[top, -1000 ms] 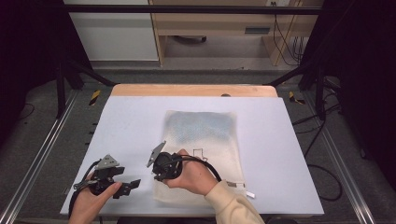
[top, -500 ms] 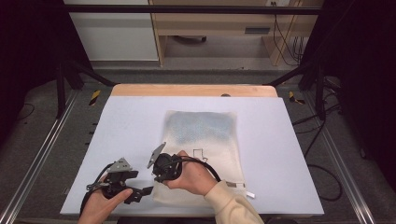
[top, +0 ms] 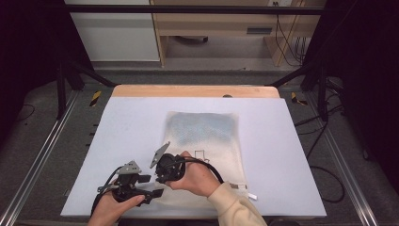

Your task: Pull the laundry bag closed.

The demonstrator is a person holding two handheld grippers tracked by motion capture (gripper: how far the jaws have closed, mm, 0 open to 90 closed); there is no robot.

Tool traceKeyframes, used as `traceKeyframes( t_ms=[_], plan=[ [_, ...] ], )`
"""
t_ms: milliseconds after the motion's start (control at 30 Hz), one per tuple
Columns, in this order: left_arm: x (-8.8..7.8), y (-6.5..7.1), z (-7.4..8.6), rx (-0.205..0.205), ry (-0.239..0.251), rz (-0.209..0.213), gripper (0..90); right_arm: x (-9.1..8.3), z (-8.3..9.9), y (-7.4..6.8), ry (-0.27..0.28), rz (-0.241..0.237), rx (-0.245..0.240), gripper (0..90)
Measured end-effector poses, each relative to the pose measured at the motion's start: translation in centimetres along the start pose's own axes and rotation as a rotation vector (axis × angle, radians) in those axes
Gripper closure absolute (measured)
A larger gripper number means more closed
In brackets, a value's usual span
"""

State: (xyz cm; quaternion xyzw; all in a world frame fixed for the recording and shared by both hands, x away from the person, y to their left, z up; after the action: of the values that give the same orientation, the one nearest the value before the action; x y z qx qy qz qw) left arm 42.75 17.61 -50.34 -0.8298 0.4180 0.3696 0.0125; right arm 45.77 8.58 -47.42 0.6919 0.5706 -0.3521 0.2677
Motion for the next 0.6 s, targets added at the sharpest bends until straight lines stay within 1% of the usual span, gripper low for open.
traceKeyframes(
  t_ms=[67, 100, 133, 200, 233, 333, 400, 467, 600],
  plan=[
    [0.2, 0.0, 0.2, -0.021, -0.009, 0.014, 22.3, -0.2, -0.1, 0.0, 0.003, 0.002, 0.002, 81.8],
    [0.2, 0.0, 0.2, -0.021, -0.009, 0.014, 23.2, -0.2, -0.1, 0.0, 0.003, 0.002, 0.002, 81.8],
    [0.3, 0.0, 0.1, -0.034, -0.005, 0.033, 24.7, -0.3, -0.1, 0.0, 0.007, 0.0, -0.001, 81.8],
    [0.4, 0.0, 0.1, -0.038, 0.0, 0.039, 25.6, -0.4, -0.2, -0.1, 0.008, 0.002, 0.001, 81.8],
    [0.6, 0.0, 0.0, -0.036, -0.004, 0.046, 28.3, -0.5, -0.2, 0.0, 0.014, 0.0, -0.004, 81.8],
    [1.1, 0.1, -0.1, -0.052, -0.007, 0.071, 29.9, -0.5, -0.2, 0.0, 0.012, 0.001, -0.005, 81.9],
    [1.6, 0.1, -0.1, -0.052, -0.018, 0.087, 30.9, -0.5, -0.2, 0.0, 0.011, 0.002, -0.008, 81.9],
    [1.7, 0.1, -0.1, -0.059, -0.018, 0.091, 31.4, -0.5, -0.2, 0.0, 0.012, 0.0, -0.01, 81.8],
    [2.0, -0.1, -0.2, -0.059, -0.02, 0.115, 33.3, -0.5, -0.2, 0.1, 0.012, 0.0, -0.008, 81.8]
  ],
)
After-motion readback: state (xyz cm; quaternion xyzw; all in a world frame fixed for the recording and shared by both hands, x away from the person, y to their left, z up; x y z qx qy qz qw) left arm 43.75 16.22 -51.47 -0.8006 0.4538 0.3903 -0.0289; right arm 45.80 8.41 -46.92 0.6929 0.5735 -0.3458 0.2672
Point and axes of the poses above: each handheld gripper's, and its own axes: x roughly forward along the jaws, z roughly out of its underside, y roughly to its right, the point moved 7 cm from there along x, roughly forward along the jaws, and after that the axes turned 3 degrees about y, right-handed, at the moved point
